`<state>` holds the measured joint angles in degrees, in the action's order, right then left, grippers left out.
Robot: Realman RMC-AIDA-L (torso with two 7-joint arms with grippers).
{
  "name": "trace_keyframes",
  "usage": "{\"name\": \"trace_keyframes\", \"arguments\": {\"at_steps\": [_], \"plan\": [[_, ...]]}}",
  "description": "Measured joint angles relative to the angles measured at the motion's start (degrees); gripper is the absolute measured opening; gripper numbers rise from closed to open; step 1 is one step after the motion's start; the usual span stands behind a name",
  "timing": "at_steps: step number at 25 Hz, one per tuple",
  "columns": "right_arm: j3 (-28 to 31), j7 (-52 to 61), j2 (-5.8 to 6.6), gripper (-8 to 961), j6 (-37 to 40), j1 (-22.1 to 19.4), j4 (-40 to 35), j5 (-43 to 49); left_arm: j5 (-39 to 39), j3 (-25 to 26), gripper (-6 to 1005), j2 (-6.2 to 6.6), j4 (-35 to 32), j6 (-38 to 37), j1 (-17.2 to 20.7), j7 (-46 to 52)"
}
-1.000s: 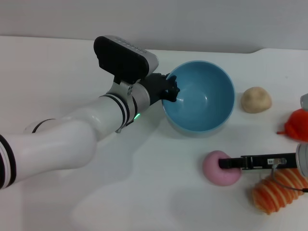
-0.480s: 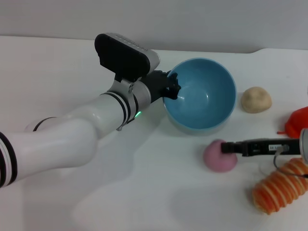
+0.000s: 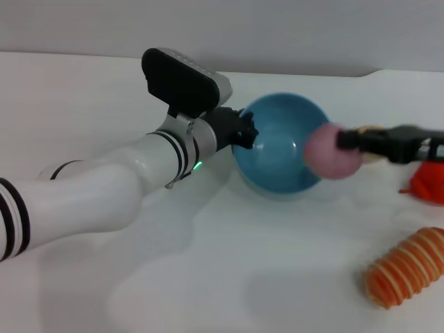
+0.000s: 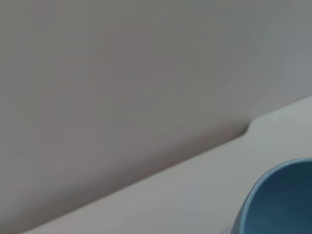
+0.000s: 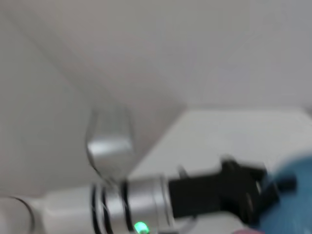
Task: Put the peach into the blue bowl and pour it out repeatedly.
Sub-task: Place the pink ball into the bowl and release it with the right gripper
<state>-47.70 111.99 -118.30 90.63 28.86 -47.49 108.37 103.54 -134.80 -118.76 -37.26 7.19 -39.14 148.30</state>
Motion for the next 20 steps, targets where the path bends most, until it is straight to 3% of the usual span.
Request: {"name": "trace_keyframes", "arguments": {"at_steps": [4, 11, 16, 20], "plan": [[3.2, 0.88, 0.16, 34, -0.96, 0.61, 0.79, -0.23, 0.03, 0.51, -1, 0.18, -2.01, -4.94, -0.91, -0.01], [2.73, -2.21, 0.25, 37, -8.69, 2.38, 8.68, 0.12, 0.37, 1.46, -1, 0.07, -3.85, -8.92, -2.56, -0.37], [2.53, -3.62, 0.12, 209, -10.44, 2.5, 10.07, 0.13, 0.41, 1.48, -1, 0.18, -4.41, -9.14, -3.24, -0.39], [3.63, -4.93, 0.02, 292, -10.73, 1.63, 9.95, -0.36, 0.47, 2.22, -1, 0.27, -4.45, -10.44, -3.57, -0.47]]}}
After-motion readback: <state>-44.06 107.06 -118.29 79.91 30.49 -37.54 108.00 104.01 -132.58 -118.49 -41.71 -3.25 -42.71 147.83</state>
